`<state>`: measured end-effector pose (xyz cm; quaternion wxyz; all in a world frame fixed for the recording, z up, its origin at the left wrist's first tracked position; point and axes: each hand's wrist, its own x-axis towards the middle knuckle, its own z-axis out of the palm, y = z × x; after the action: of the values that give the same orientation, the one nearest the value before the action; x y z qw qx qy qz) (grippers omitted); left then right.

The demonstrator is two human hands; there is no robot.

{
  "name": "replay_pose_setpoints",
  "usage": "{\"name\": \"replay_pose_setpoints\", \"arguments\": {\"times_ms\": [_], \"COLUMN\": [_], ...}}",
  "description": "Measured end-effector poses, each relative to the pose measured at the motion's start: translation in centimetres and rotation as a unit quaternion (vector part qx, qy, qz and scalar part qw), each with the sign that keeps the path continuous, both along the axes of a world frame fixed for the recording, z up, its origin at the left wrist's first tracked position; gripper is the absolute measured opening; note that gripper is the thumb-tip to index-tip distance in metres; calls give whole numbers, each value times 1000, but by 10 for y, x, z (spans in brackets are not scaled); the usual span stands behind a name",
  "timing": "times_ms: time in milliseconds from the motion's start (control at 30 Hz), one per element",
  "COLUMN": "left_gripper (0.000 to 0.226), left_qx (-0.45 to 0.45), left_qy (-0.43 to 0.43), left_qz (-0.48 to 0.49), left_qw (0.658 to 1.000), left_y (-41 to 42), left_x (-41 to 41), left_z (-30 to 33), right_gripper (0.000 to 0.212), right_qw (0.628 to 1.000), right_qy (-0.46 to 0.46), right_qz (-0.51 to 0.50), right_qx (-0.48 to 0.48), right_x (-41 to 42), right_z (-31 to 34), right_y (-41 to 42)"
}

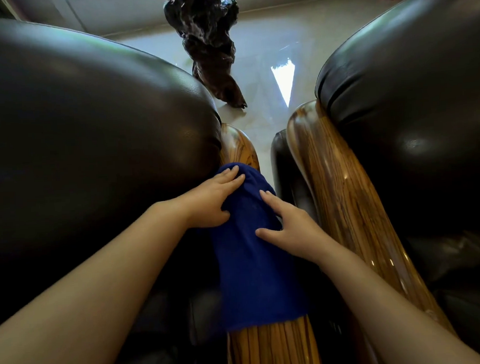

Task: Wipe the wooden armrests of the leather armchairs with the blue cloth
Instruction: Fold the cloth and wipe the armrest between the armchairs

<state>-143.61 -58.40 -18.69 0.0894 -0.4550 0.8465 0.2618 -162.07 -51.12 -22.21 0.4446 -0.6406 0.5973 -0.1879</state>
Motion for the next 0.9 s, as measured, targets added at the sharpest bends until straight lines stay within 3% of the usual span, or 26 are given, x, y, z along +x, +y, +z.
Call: {"name": "replay_pose_setpoints", "arguments": {"times_ms": [300, 700, 900], "left_gripper": [76, 68, 63], "left_qx": [-32, -70, -75], "left_qy": [-10, 4, 11], "left_qz": [-61, -102, -124], "left_qw": [998, 992, 989], "left_y": [0, 1, 16], "left_x": [5, 12, 7], "left_z": [1, -1, -1], "right_gripper": [63, 59, 38], "right_qw": [980, 963, 958], "right_qy": [173, 227, 211], "right_qz": [-41, -95, -117], "right_qx": [-96, -108, -152], "right_x": [47, 61, 54], "right_z": [5, 4, 13], "right_y": [35, 54, 75]}}
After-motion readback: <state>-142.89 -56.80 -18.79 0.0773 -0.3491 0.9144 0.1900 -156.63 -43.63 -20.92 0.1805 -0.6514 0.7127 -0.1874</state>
